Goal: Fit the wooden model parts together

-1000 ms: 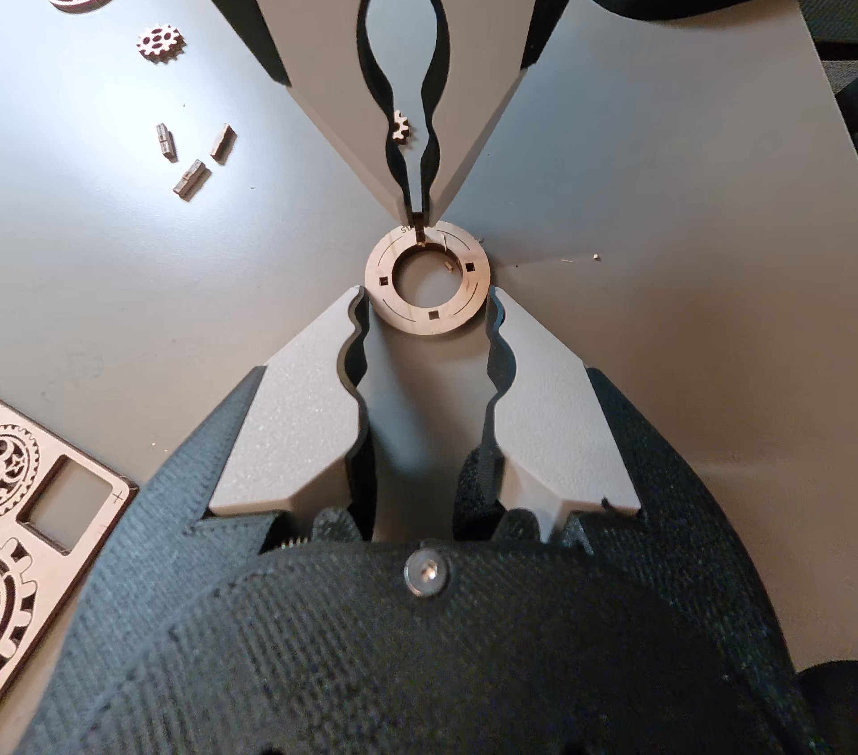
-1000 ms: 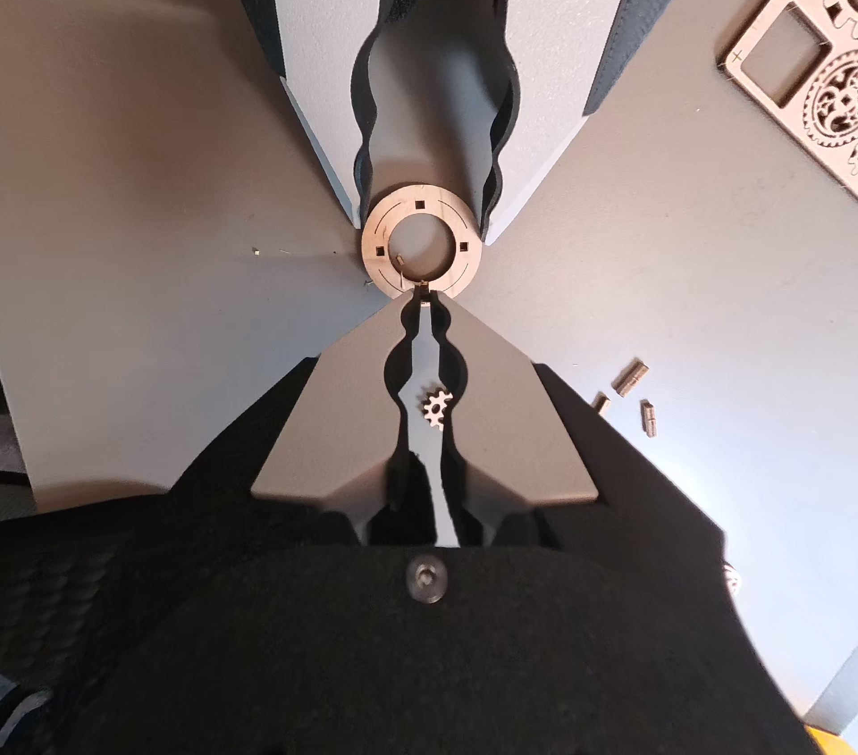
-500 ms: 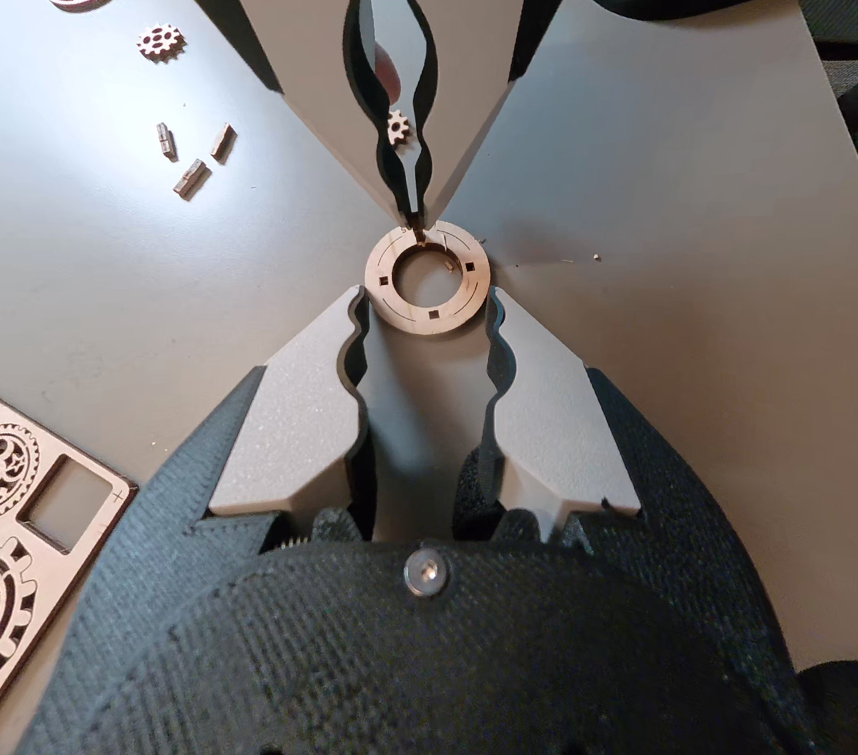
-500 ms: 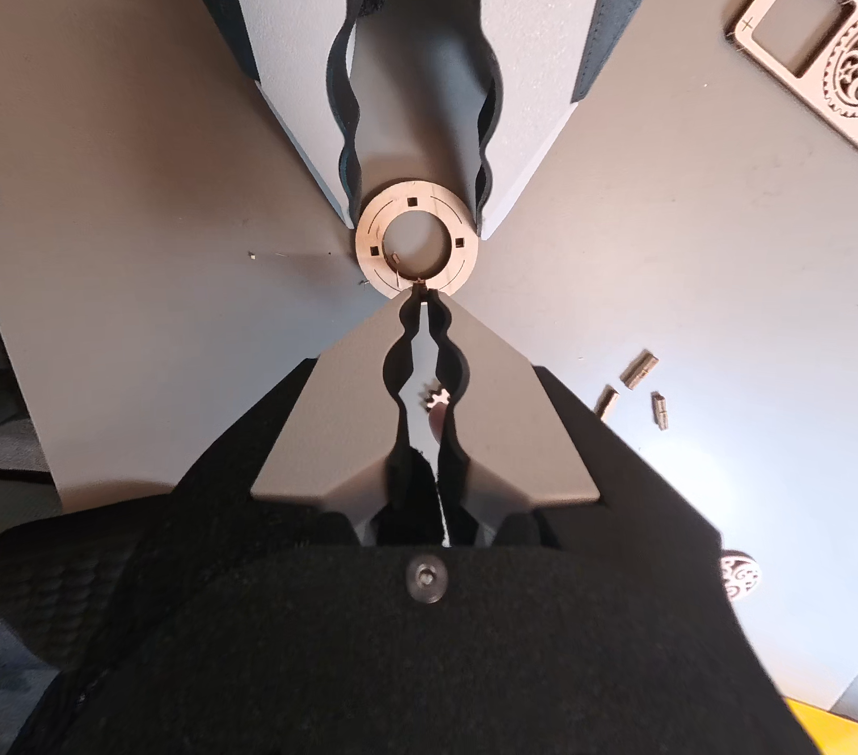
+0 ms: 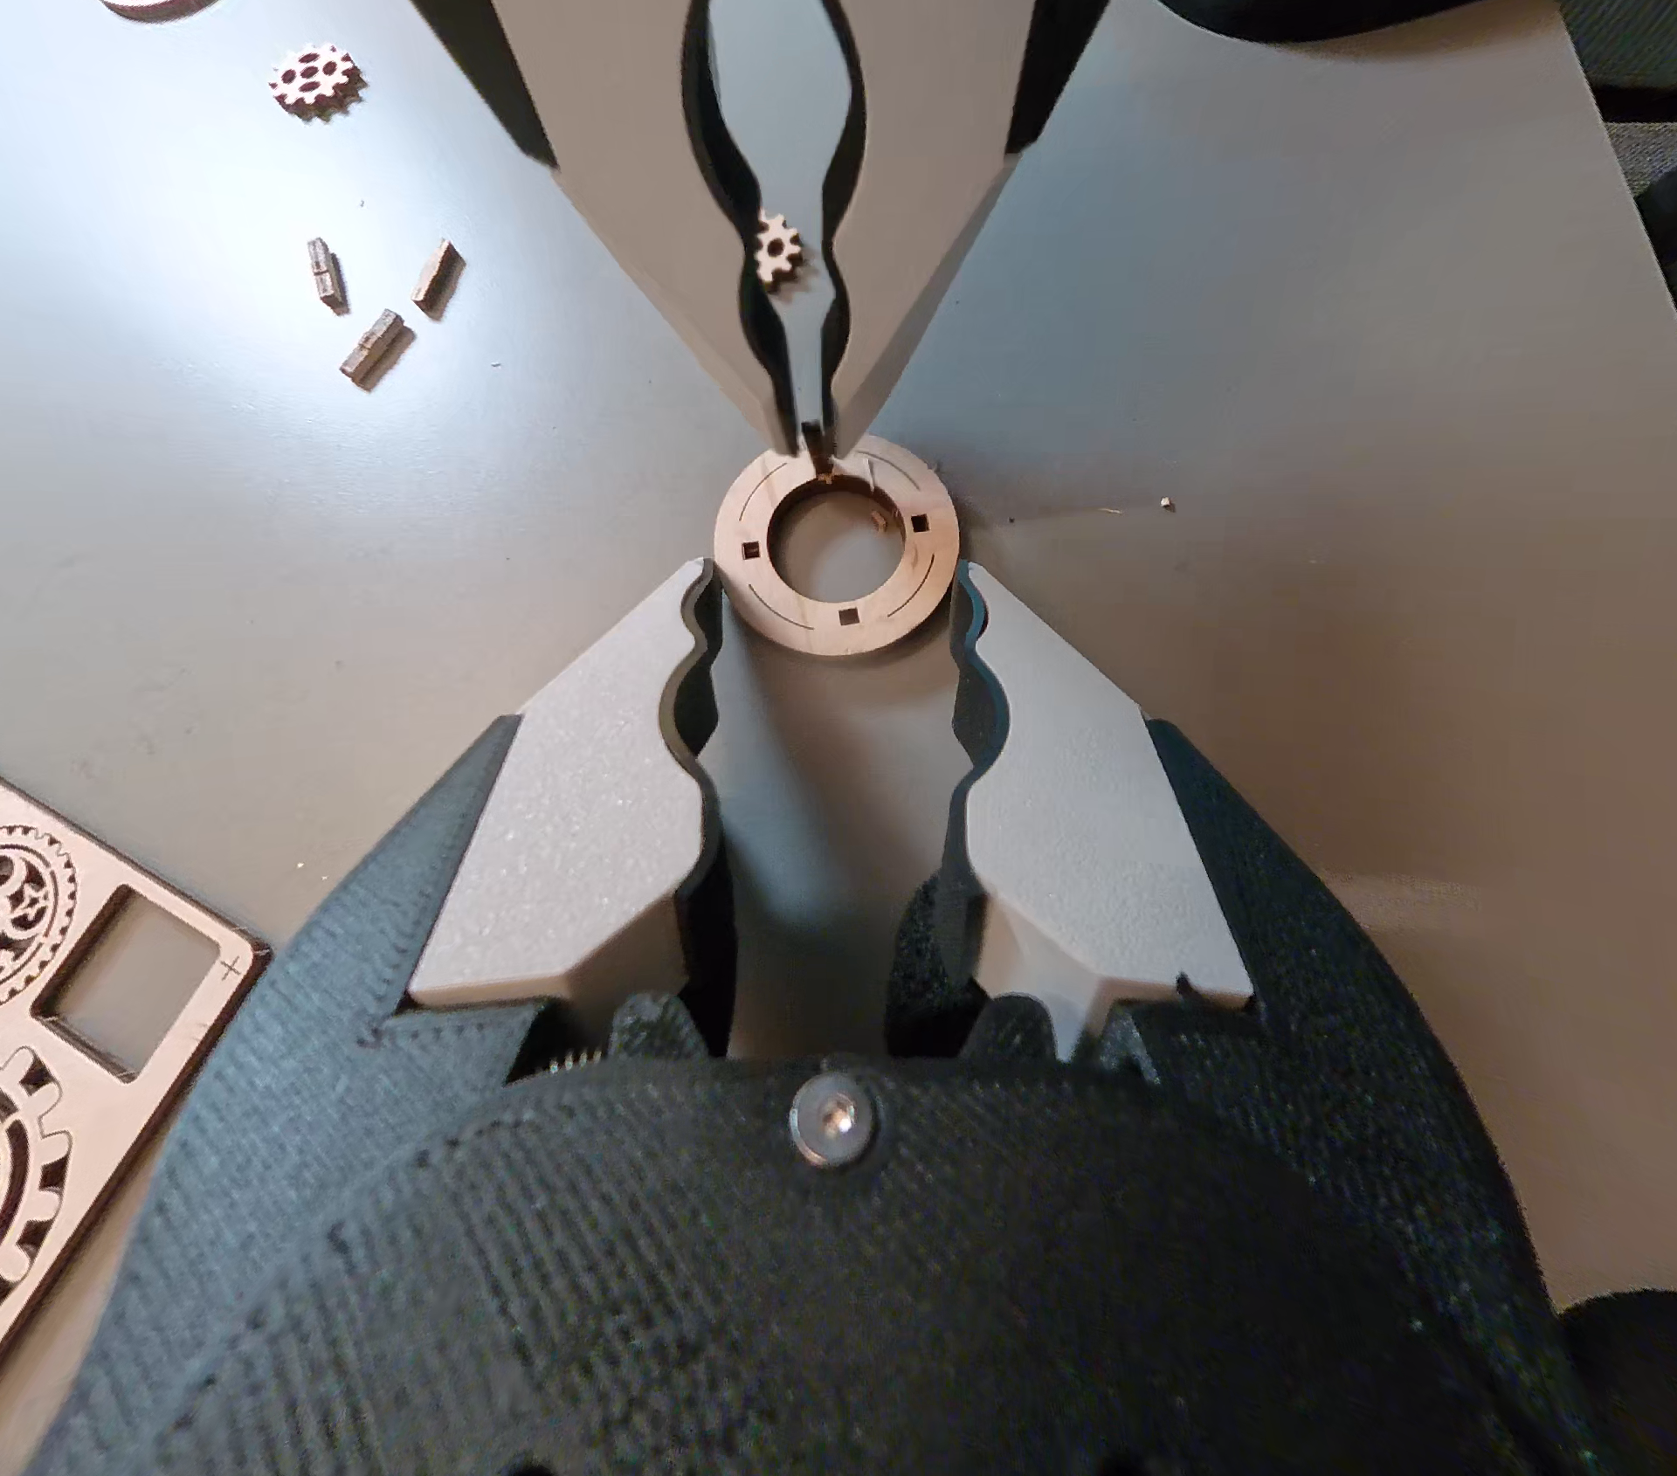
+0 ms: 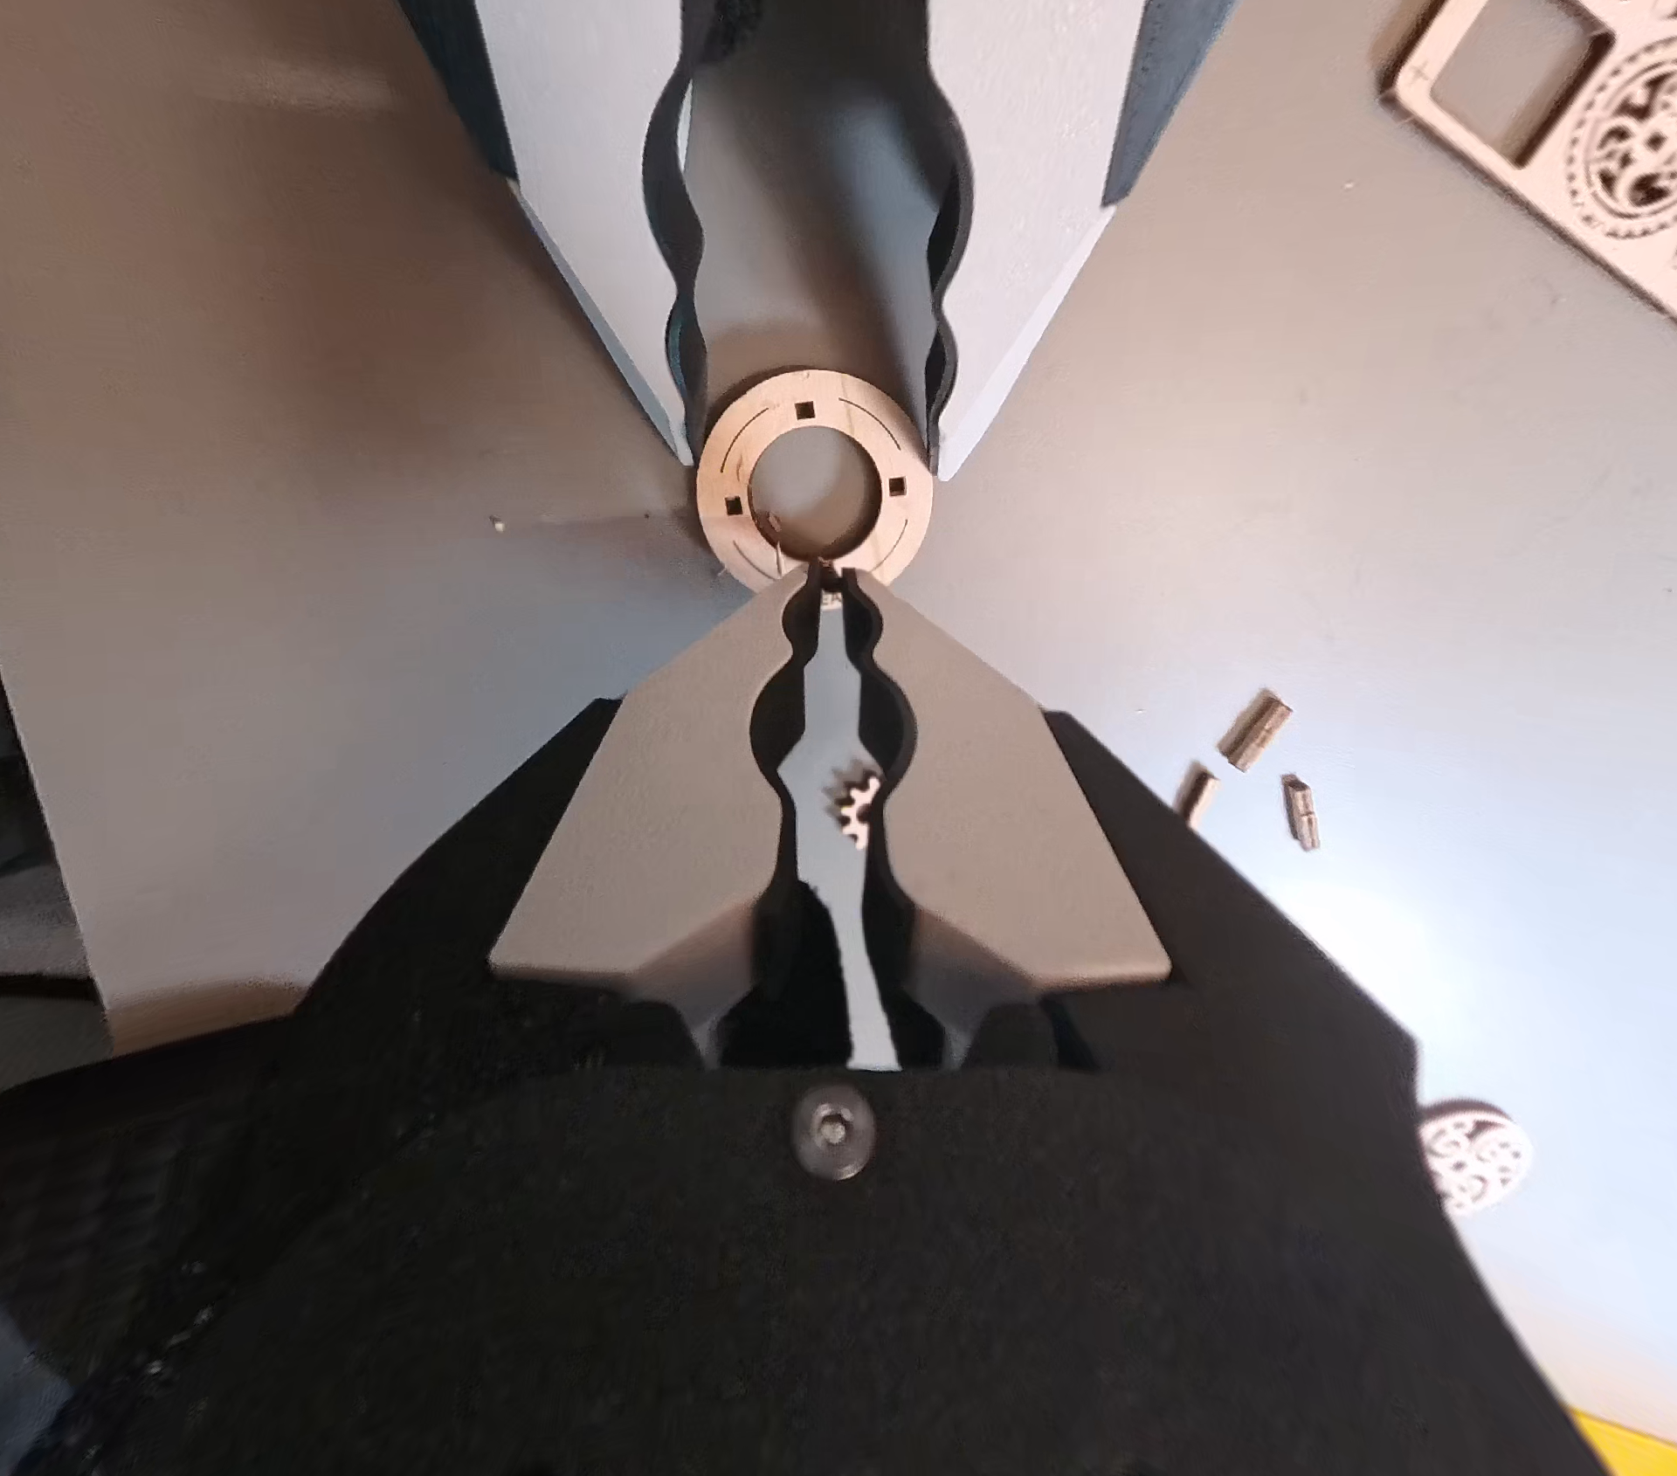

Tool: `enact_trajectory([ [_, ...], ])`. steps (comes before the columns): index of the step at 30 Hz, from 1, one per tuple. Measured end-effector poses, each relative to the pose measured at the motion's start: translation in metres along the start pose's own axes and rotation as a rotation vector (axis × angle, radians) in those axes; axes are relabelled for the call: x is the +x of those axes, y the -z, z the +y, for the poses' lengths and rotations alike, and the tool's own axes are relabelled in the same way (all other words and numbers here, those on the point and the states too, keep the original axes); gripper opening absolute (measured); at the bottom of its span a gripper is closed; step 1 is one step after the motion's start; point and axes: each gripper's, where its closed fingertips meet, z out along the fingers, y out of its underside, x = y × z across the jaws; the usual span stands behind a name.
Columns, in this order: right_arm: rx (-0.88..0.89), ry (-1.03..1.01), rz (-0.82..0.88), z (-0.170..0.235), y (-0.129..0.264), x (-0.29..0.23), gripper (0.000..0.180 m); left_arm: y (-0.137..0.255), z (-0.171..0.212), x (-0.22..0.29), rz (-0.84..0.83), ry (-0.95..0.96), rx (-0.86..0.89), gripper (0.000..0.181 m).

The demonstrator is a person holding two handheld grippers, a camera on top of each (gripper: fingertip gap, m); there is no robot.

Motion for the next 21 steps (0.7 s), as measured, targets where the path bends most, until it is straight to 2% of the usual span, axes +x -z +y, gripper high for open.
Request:
enact_trajectory([
  [2,0.08,-0.028,0.01,-0.007,0.008,0.0,0.02,0.0,0.0,0.0,0.002,0.001,0.0,0.05],
  [7,0.21,0.002,0.111,-0.005,0.035,-0.005,0.048,0.003,-0.003,0.0,0.044,0.041,0.022,0.05],
  [12,0.342,0.004,0.27,0.011,0.036,-0.008,0.049,0.009,-0.012,0.001,0.144,0.157,0.071,0.05],
  [16,0.419,0.107,0.403,0.008,0.036,-0.014,0.044,0.016,-0.02,-0.003,0.243,0.317,0.098,0.05],
  [21,0.411,0.123,0.416,0.01,0.027,-0.018,0.043,0.015,-0.016,-0.006,0.195,0.249,0.075,0.05],
])
